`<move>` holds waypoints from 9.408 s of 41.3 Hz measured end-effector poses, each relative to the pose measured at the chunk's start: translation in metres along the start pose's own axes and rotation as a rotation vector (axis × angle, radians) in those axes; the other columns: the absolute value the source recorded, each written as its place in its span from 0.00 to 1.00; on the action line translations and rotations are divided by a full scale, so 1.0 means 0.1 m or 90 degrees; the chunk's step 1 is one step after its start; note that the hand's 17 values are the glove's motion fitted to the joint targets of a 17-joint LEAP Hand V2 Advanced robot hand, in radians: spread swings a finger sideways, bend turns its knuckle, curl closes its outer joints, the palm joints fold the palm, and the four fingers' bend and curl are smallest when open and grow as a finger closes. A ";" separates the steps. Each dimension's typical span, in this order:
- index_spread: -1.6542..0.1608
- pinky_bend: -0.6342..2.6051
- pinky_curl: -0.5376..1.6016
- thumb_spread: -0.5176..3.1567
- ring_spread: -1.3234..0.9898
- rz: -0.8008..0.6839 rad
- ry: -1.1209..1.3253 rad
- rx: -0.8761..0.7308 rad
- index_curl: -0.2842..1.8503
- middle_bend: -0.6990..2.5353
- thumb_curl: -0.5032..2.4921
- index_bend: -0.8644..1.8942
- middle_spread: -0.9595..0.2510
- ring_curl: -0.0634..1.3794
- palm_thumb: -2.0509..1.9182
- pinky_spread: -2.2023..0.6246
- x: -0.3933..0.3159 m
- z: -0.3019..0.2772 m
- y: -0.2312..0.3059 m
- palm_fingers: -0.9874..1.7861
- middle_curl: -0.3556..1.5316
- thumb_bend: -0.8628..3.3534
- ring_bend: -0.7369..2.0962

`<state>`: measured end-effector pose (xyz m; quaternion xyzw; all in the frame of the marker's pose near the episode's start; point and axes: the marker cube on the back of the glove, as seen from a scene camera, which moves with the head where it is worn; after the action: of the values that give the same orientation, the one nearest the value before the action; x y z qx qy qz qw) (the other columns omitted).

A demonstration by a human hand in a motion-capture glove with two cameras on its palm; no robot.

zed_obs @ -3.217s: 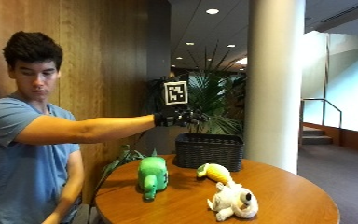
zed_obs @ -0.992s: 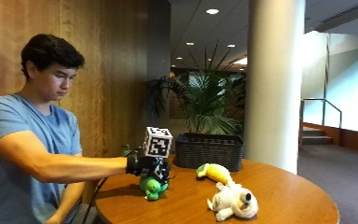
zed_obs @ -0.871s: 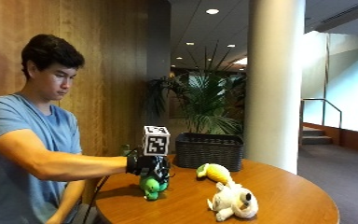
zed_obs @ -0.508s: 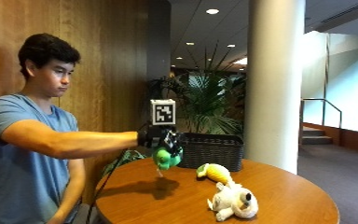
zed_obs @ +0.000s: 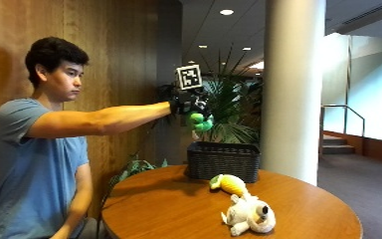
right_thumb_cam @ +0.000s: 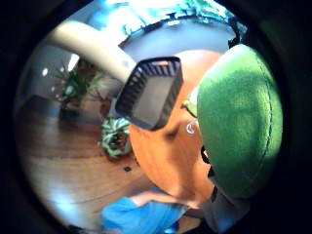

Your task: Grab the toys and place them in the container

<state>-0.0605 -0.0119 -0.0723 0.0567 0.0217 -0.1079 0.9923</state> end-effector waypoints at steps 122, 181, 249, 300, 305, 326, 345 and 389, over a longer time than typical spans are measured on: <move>0.76 0.53 0.38 0.49 0.56 -0.097 0.019 -0.401 0.18 0.33 0.30 0.34 0.77 0.33 0.66 0.79 0.44 3.08 -0.80 0.43 0.35 0.26 0.52; 0.75 0.51 0.44 0.32 0.39 -0.059 -0.025 0.016 0.27 0.43 0.47 0.37 0.43 0.41 0.71 0.63 -0.38 0.29 -0.98 0.72 0.52 0.24 0.67; 0.75 0.60 0.44 0.43 0.60 0.028 0.038 -0.130 0.24 0.26 0.30 0.36 0.86 0.23 0.52 0.81 0.23 0.92 -1.07 0.29 0.42 0.20 0.43; 0.77 0.67 0.44 0.42 0.61 0.263 0.009 -0.355 0.18 0.23 0.28 0.32 0.88 0.23 0.54 0.80 3.10 2.96 -0.31 0.22 0.29 0.20 0.34; 0.77 0.68 0.45 0.42 0.61 0.256 0.037 -0.340 0.17 0.22 0.28 0.30 0.89 0.27 0.55 0.79 3.15 2.99 -0.40 0.25 0.27 0.20 0.41; 0.74 0.67 0.44 0.48 0.44 0.295 -0.045 -0.200 0.20 0.29 0.32 0.41 0.74 0.42 0.69 0.66 2.97 2.92 -0.42 0.56 0.29 0.28 0.67; 0.72 0.60 0.44 0.39 0.39 0.227 0.076 -0.102 0.27 0.33 0.39 0.50 0.56 0.42 0.72 0.64 2.50 1.63 -0.45 0.65 0.34 0.27 0.63; 0.70 0.60 0.46 0.32 0.37 -0.040 -0.102 -0.112 0.40 0.31 0.48 0.47 0.47 0.46 0.70 0.64 -1.34 0.75 -1.14 0.62 0.46 0.25 0.62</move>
<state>-0.2142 -0.1031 -0.0030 -0.0399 -0.0466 -0.1405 0.9882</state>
